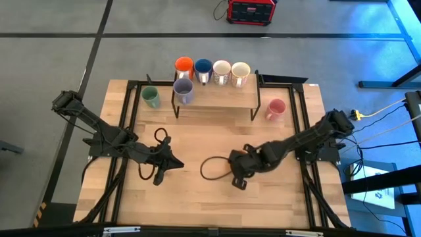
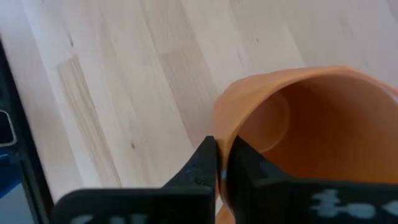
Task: Place coffee mugs
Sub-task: Put the light orange mug on the shelf
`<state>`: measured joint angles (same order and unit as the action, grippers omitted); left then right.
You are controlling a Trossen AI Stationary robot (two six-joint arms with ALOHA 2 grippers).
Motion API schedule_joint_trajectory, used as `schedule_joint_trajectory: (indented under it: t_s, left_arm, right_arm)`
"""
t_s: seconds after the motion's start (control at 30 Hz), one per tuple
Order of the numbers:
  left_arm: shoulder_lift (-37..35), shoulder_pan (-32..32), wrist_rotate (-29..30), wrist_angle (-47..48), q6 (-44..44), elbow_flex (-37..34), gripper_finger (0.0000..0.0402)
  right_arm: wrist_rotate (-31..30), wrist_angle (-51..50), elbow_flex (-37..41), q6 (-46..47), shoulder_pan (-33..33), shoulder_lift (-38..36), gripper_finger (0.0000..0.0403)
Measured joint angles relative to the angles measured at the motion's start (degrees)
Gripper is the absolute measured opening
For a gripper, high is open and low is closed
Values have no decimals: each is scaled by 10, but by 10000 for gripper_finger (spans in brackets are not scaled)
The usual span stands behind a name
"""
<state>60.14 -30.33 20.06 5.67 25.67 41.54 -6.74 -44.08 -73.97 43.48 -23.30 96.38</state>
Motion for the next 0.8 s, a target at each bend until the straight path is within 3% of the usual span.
schedule_joint_trajectory:
  t_s: [0.3,0.8]
  left_arm:
    - [0,1,8,2,-34,0,21]
    - [0,0,4,5,-31,0,21]
  right_arm:
    - [53,19,0,-48,39,42,5]
    - [61,55,0,-19,46,47,67]
